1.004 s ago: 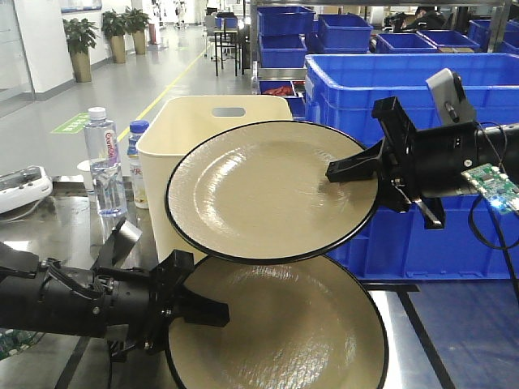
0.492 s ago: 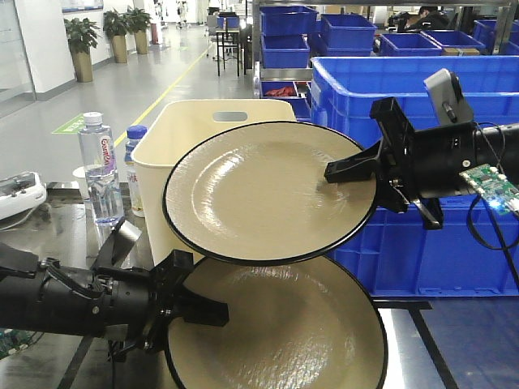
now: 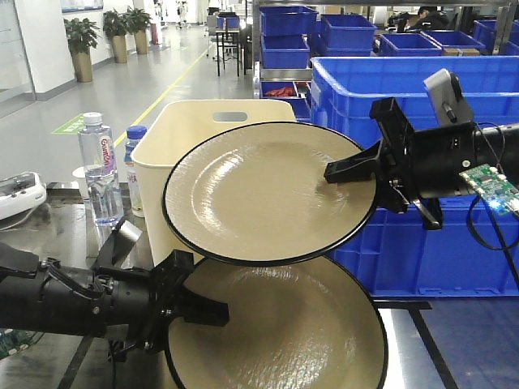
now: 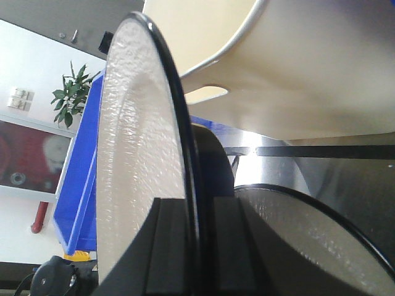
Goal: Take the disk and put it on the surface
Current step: 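Lower the left gripper's plate onto the table in front of the bin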
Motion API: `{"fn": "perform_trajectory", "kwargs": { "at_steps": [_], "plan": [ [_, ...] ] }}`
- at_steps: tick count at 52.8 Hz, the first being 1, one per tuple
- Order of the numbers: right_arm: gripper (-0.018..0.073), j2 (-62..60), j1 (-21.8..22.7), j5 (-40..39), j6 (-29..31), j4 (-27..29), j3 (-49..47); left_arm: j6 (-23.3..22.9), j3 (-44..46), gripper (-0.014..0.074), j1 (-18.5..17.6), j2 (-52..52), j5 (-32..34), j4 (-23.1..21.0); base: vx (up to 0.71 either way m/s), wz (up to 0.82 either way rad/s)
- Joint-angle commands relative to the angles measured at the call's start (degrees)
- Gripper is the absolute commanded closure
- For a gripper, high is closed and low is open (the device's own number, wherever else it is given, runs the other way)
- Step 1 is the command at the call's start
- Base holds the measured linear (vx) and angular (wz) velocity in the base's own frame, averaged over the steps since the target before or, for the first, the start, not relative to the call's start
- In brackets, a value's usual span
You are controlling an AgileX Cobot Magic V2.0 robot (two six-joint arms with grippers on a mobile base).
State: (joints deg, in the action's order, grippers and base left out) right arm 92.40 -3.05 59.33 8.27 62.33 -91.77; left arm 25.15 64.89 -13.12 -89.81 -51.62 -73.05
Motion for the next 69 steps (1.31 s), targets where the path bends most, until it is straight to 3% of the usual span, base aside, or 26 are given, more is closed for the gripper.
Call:
{"fn": "perform_trajectory", "kwargs": {
  "at_steps": [1, 26, 35, 45, 60, 69],
  "plan": [
    [0.0566, -2.9, 0.3, -2.7, 0.0, 6.9, -2.3, -0.4, 1.7, 0.0595, -0.1, 2.8, 1.2, -6.7, 0.0, 0.0],
    [0.0566, -2.9, 0.3, -2.7, 0.0, 6.6, -2.0, -0.4, 1.7, 0.0595, -0.2, 2.8, 1.9, -5.8, 0.0, 0.0],
    [0.0566, -4.1, 0.2, -0.1, 0.1, 3.8, 2.9, -2.4, 1.7, 0.0595, -0.2, 1.7, -0.4, 1.7, 0.0, 0.0],
    [0.0566, -8.7, 0.2, -8.0, 3.2, 3.5, 13.5, -9.3, 1.7, 0.0595, -2.0, 0.5, -0.4, 12.5, 0.0, 0.0],
    [0.0566, -10.1, 0.2, -5.2, 6.4, 5.4, 16.0, -9.8, 1.7, 0.0594, -3.8, 0.0, 0.8, 14.9, 0.0, 0.0],
    [0.0566, -11.1, 0.3, -5.8, 9.9, 9.2, 16.0, -9.4, 1.7, 0.0575, -4.2, -0.1, 4.2, 21.2, 0.0, 0.0]
  ]
}}
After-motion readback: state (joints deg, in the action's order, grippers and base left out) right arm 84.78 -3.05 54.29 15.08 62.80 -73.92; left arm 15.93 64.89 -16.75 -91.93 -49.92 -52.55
